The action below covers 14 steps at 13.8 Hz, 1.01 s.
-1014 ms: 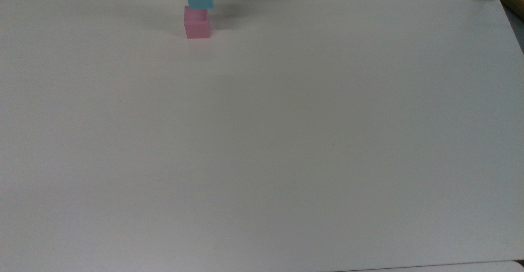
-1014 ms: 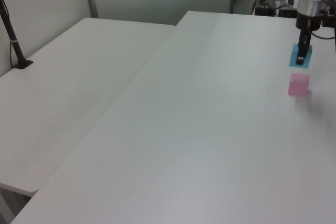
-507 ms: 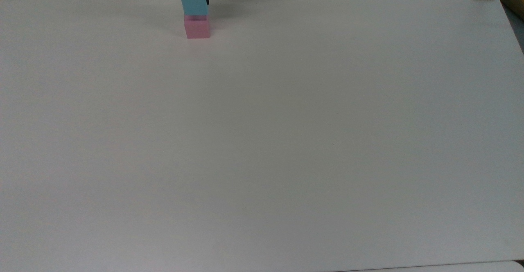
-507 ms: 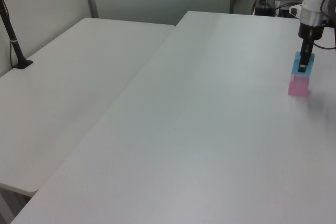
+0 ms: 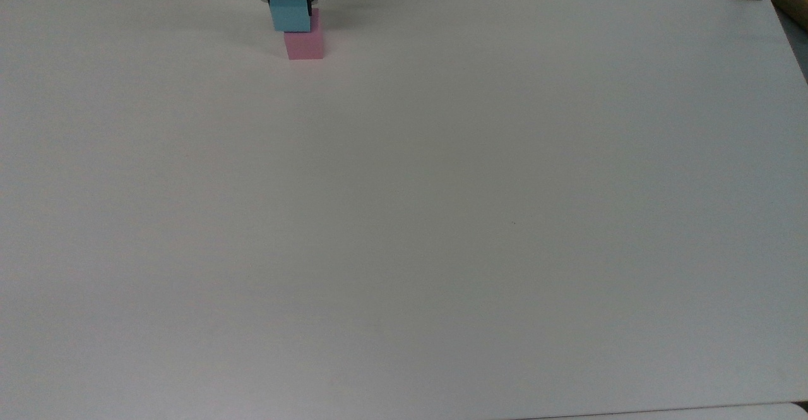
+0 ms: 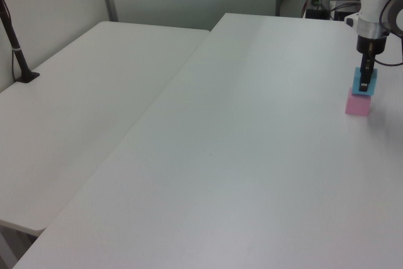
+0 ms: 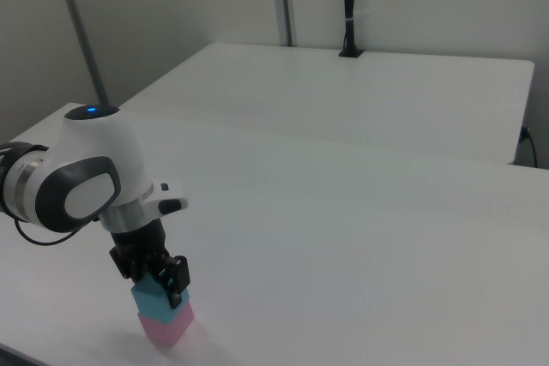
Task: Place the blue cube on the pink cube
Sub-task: 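Open the gripper to release the light-blue cube on the pink cube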
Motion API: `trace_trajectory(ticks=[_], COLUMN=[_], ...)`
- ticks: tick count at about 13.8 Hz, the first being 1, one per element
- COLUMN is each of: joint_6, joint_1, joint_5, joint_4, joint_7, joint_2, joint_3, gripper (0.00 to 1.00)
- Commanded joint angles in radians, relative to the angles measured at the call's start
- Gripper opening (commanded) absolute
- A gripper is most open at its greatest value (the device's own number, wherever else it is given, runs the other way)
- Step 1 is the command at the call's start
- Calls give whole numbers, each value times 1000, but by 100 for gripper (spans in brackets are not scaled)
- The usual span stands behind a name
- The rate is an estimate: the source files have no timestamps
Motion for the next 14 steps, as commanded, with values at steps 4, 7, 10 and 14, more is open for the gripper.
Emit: trace_trajectory(ticks=[4,7,10,14], joint_6=[23,23,24,24], joint_1=[14,16,37,39], joint_5=[-15,-15,-14,-14], joint_4=[-9,-8,-6,-6], joint_7=[23,24,46,50], joint_2=[-12,-14,-12,-11], joint_3=[-8,-8,-8,-8], gripper=[23,25,25,39])
